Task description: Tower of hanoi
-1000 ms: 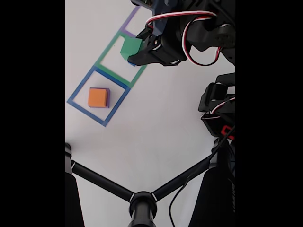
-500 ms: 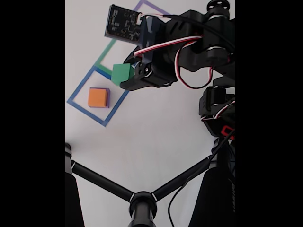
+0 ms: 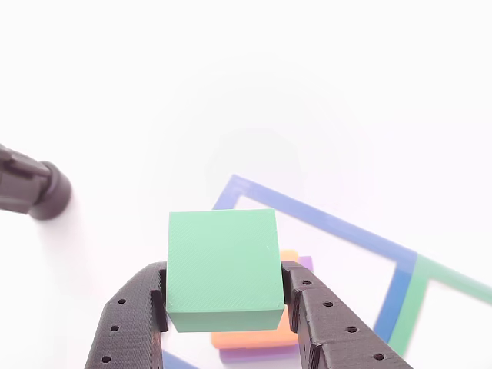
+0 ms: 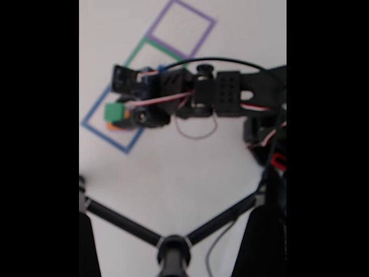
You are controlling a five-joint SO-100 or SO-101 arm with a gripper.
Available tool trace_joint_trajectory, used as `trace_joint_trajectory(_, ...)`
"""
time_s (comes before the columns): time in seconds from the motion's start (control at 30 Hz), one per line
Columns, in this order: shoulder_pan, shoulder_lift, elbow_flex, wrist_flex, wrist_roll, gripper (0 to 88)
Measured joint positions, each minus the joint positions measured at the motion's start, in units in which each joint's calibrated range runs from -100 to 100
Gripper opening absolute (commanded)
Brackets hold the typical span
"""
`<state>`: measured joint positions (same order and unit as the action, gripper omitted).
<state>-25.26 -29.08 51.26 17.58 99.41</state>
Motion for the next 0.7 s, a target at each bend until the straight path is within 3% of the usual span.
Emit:
trace_joint_trajectory(0.27,0.2,8.8,6.4,-19.4,0.0,6.6)
trace_joint_trajectory(0.7,1.1,14.5,8.6,-29.1,0.0,6.6)
